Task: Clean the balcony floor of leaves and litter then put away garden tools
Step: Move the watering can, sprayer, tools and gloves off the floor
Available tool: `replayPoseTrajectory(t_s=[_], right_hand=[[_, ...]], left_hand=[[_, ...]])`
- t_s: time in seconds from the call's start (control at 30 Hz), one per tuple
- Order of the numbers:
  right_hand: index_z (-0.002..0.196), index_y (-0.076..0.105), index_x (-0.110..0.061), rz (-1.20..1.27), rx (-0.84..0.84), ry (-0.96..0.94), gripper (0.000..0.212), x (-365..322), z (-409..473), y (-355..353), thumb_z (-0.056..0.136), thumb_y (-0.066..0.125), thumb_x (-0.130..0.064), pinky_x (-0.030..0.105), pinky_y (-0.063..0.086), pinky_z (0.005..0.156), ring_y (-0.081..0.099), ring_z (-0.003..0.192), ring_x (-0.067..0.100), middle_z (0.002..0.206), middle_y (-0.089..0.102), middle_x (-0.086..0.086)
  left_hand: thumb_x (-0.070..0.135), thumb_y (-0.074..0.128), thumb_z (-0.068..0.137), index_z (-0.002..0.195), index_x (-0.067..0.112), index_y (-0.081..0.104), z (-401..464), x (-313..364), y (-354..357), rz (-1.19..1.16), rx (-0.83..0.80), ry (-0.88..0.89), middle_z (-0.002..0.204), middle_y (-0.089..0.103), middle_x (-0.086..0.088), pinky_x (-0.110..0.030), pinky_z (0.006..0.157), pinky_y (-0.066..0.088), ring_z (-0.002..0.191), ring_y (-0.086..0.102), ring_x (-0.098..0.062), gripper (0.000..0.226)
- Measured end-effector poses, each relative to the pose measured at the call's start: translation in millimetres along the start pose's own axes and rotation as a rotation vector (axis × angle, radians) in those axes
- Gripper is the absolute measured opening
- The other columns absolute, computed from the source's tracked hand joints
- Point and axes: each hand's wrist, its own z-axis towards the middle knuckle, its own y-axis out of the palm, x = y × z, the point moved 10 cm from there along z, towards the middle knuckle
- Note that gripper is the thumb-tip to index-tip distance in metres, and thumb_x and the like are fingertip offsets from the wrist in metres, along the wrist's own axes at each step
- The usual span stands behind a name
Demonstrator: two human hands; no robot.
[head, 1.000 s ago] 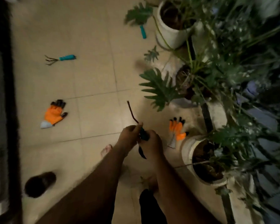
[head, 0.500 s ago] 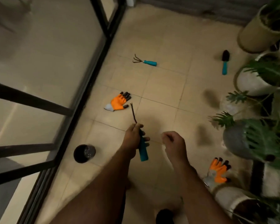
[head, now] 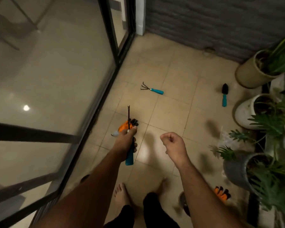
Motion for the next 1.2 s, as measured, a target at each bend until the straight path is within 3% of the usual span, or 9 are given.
replayPoseTrajectory(t_s=[0.2,0.4,0.63,0.77,0.93,1.03,1.2], right_hand=[[0.080,0.067,-0.021,-0.018,-0.005,0.027,0.012,-11,68,-17,0.091,0.067,-0.024,0.029,0.043,0.068,0.054,0.068,0.009,0.070,0.061,-0.013],[0.091,0.069,-0.018,-0.147,-0.091,-0.022,0.007,-48,141,-42,0.091,0.068,-0.025,0.028,0.050,0.079,0.065,0.086,0.013,0.088,0.070,-0.007],[0.092,0.067,-0.018,-0.270,-0.156,-0.080,0.006,-123,218,-51,0.092,0.068,-0.024,0.018,0.043,0.068,0.060,0.080,0.007,0.086,0.066,-0.008],[0.092,0.067,-0.016,-0.307,-0.138,-0.082,0.004,-156,264,-45,0.091,0.067,-0.021,0.022,0.044,0.068,0.062,0.085,0.014,0.089,0.068,-0.001],[0.101,0.067,-0.013,-0.406,-0.201,-0.038,0.014,-172,331,-26,0.091,0.068,-0.023,0.029,0.051,0.079,0.064,0.093,0.017,0.099,0.070,0.002],[0.102,0.065,-0.018,-0.505,-0.266,0.067,0.015,-163,364,-15,0.090,0.068,-0.026,0.024,0.045,0.077,0.063,0.099,0.017,0.105,0.069,0.001],[0.111,0.065,-0.013,-0.542,-0.268,0.136,0.023,-165,424,2,0.091,0.067,-0.024,0.025,0.043,0.078,0.059,0.097,0.015,0.111,0.068,0.003]], left_hand=[[0.034,0.061,0.097,0.116,0.004,0.056,51,30,34,0.021,-0.029,-0.022,0.073,0.050,-0.004,-0.027,0.046,0.046,0.052,0.054,-0.013,0.035],[0.036,0.060,0.096,0.105,0.008,0.058,102,76,74,0.014,0.070,-0.024,0.078,0.052,-0.009,-0.030,0.052,0.050,0.058,0.051,-0.016,0.030],[0.036,0.055,0.099,0.106,0.008,0.056,144,145,111,-0.024,0.102,-0.003,0.082,0.052,-0.007,-0.028,0.052,0.047,0.058,0.050,-0.016,0.029],[0.042,0.053,0.099,0.104,0.010,0.058,181,172,113,-0.011,0.133,-0.023,0.093,0.057,-0.011,-0.035,0.062,0.048,0.071,0.054,-0.022,0.033],[0.037,0.055,0.099,0.105,0.002,0.058,239,201,110,0.038,0.193,-0.062,0.079,0.054,-0.010,-0.028,0.055,0.047,0.063,0.052,-0.020,0.035],[0.034,0.055,0.100,0.107,-0.001,0.057,261,217,106,0.094,0.203,-0.103,0.076,0.054,-0.010,-0.023,0.046,0.046,0.059,0.051,-0.019,0.036],[0.037,0.054,0.100,0.106,0.007,0.059,318,241,107,0.203,0.169,-0.118,0.079,0.056,-0.007,-0.028,0.050,0.046,0.062,0.052,-0.018,0.031]])
